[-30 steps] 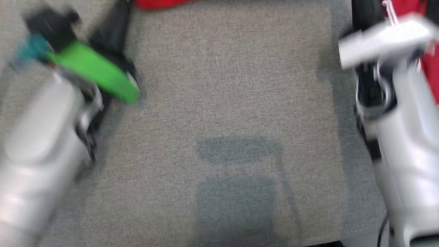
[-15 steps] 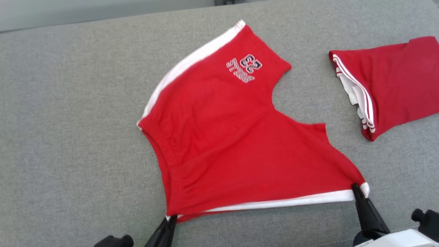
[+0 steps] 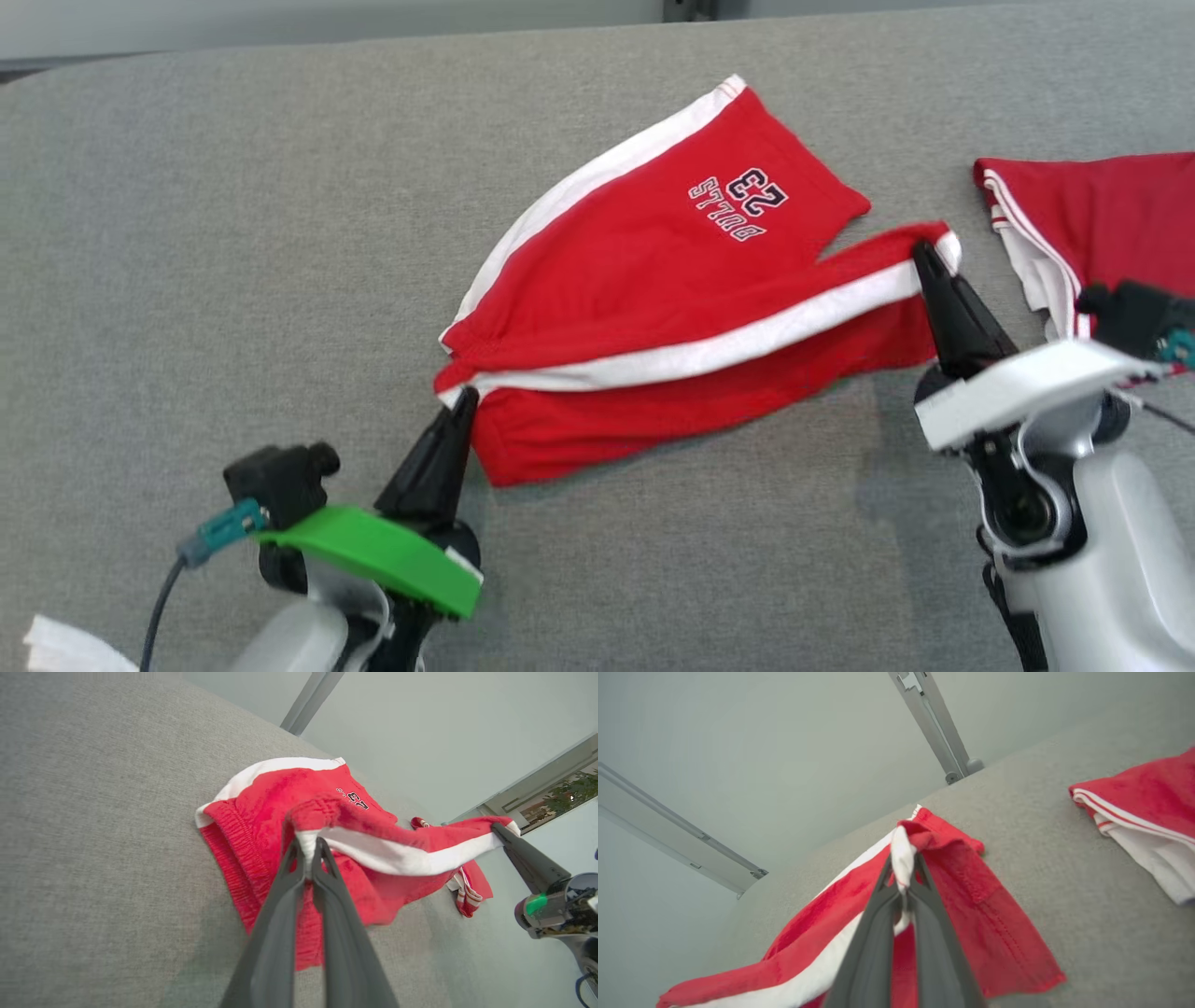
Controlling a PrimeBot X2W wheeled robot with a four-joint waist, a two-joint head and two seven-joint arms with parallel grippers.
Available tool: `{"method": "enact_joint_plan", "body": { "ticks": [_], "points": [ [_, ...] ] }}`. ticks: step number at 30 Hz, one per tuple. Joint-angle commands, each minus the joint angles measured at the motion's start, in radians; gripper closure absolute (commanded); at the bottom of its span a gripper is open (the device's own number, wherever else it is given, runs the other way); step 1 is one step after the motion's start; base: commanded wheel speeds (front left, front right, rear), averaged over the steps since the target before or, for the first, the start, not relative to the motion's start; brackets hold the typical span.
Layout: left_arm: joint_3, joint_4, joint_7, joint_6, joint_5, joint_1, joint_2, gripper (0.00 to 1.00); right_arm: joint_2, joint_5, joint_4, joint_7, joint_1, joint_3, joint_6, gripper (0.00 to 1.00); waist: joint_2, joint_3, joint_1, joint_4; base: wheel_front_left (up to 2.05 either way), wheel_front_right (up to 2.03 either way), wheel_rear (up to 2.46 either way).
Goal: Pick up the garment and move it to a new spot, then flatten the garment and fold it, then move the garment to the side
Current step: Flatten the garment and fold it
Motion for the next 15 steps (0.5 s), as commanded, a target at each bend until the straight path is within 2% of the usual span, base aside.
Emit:
{"method": "enact_joint_plan", "body": {
  "ticks": [1,5,15],
  "points": [
    [0.010,0.038,0.008,-0.005,-0.003,-0.060,-0.011,1.00,-0.005,-0.018,0.046,0.016,-0.070,0.003,0.000,1.00,-0.0001,0.075,0.0001,0.074,0.00,0.00,0.00],
    [0.011,0.155,0.037,-0.014,-0.005,-0.179,-0.056,1.00,-0.015,-0.059,0.190,0.036,-0.231,0.000,0.000,1.00,-0.0001,0.103,0.0001,0.115,0.00,0.00,0.00],
    [-0.024,0.367,0.059,-0.080,0.006,-0.378,-0.152,1.00,-0.062,-0.178,0.483,0.093,-0.531,-0.023,0.000,1.00,-0.0001,0.156,0.0001,0.176,0.00,0.00,0.00]
  ]
}}
